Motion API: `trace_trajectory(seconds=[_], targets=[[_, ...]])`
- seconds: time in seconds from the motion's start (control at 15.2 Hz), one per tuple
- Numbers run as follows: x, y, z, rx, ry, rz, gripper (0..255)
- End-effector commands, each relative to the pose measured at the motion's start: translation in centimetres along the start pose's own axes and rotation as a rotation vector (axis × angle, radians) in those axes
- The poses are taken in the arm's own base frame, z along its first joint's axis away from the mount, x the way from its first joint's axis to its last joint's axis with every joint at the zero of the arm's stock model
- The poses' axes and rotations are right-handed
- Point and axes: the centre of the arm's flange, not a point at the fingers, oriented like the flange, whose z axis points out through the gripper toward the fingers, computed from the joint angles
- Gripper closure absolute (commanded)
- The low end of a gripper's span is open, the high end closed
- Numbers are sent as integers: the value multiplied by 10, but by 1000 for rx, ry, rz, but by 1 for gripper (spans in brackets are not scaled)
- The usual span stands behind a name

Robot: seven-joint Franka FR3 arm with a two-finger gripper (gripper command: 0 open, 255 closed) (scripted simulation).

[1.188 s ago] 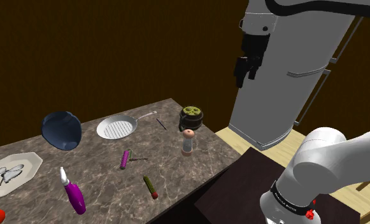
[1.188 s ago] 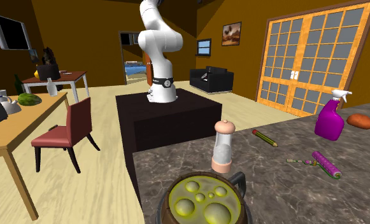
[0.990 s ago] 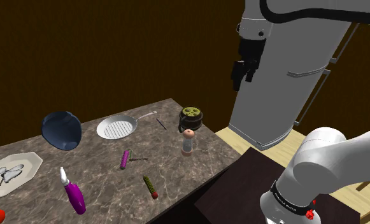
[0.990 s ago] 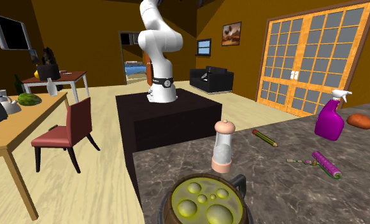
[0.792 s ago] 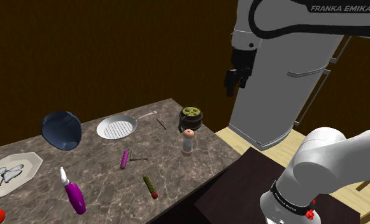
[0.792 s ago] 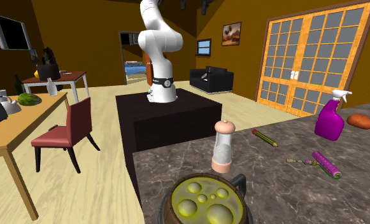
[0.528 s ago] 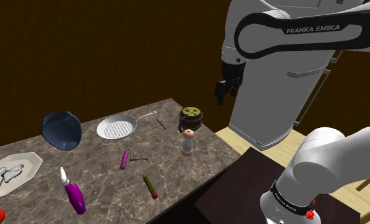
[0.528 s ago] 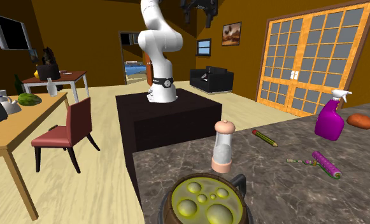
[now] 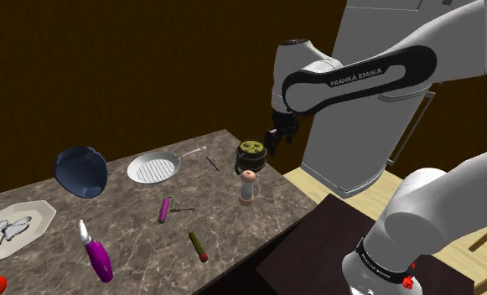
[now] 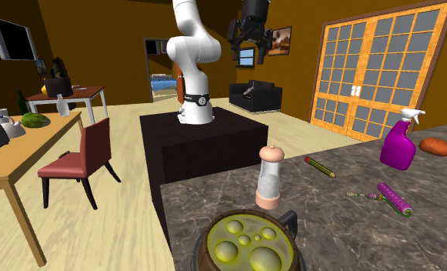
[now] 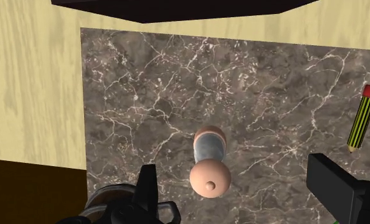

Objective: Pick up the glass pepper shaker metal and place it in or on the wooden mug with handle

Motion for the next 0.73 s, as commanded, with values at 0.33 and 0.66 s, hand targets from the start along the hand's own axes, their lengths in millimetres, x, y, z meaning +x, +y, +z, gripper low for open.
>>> trace_trajectory(seconds=[0.33, 0.66], targets=[[44, -14, 81, -25, 22, 19, 0], [77, -22, 137, -43, 36, 33, 0]])
